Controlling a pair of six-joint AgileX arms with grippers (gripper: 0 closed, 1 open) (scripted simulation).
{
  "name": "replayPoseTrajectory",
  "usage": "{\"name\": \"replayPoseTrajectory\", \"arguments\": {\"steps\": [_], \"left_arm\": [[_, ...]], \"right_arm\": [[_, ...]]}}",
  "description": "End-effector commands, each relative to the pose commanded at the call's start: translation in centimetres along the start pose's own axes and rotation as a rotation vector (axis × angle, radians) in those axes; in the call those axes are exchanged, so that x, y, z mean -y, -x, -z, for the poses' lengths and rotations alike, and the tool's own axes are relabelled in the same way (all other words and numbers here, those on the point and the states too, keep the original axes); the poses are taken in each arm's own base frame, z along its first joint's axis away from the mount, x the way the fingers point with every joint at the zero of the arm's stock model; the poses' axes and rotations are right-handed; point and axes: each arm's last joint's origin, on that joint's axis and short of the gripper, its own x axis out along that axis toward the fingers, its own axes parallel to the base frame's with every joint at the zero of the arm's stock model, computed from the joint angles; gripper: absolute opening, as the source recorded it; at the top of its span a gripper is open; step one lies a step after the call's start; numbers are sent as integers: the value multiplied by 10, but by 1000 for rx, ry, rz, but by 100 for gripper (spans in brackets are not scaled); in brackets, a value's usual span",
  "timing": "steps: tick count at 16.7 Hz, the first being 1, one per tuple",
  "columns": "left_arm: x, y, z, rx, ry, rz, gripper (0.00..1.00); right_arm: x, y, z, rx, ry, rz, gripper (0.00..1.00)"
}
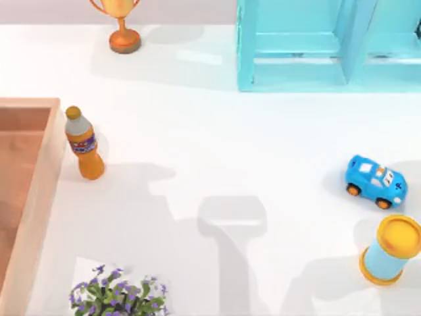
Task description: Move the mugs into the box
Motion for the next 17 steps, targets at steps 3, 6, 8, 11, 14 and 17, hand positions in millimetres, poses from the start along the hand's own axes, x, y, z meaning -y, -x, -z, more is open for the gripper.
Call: {"name": "replayPoseTrajectory", "arguments": {"steps": [3,6,8,11,14,17], "left_arm": [[0,0,0,0,0,0,90],[0,0,0,0,0,0,100],[0,0,0,0,0,0,100],[0,0,0,0,0,0,100],[1,1,0,-1,-2,0,100],[0,16,-3,-7,2,7,100]], "right_arm": [[0,0,0,0,0,0,100],[0,0,0,0,0,0,100],[0,0,0,0,0,0,100],[0,0,0,0,0,0,100],[0,0,0,0,0,0,100],[0,0,0,0,0,0,100]]}}
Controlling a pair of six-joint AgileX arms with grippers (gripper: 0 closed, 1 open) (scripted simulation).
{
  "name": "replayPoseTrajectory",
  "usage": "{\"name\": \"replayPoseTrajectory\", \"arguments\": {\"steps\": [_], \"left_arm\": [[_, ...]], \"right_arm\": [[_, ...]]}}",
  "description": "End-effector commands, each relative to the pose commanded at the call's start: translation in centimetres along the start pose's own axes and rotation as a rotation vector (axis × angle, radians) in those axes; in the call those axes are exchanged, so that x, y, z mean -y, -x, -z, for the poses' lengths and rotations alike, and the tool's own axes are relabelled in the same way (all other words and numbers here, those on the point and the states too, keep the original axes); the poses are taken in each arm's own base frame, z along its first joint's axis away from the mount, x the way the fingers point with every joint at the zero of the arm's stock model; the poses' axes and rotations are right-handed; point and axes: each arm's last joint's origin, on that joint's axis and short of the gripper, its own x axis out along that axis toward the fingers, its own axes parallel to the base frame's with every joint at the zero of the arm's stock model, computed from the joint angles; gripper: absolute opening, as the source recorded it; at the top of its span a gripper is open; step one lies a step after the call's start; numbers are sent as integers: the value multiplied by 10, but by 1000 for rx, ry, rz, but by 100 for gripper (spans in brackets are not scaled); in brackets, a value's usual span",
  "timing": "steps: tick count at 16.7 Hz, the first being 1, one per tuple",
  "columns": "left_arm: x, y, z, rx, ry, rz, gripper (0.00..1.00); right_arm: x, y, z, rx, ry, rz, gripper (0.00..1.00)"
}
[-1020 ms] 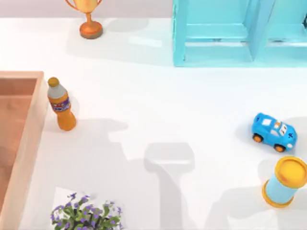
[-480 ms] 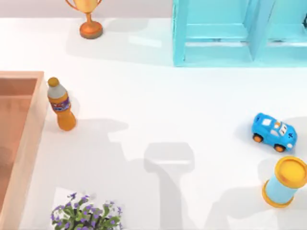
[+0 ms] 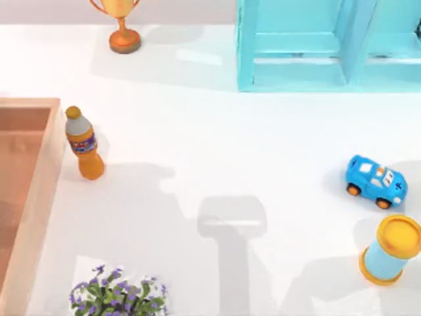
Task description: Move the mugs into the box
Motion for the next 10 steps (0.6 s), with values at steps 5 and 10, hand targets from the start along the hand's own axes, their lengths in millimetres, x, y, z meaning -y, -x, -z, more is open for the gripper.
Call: {"name": "replayPoseTrajectory", "arguments": {"steps": [5,10], "left_arm": [[5,60,-2,13,-1,0,100],[9,84,3,7,-4,-7,100]], "right_arm": [[0,0,0,0,0,0,100],[0,0,0,0,0,0,100]]}}
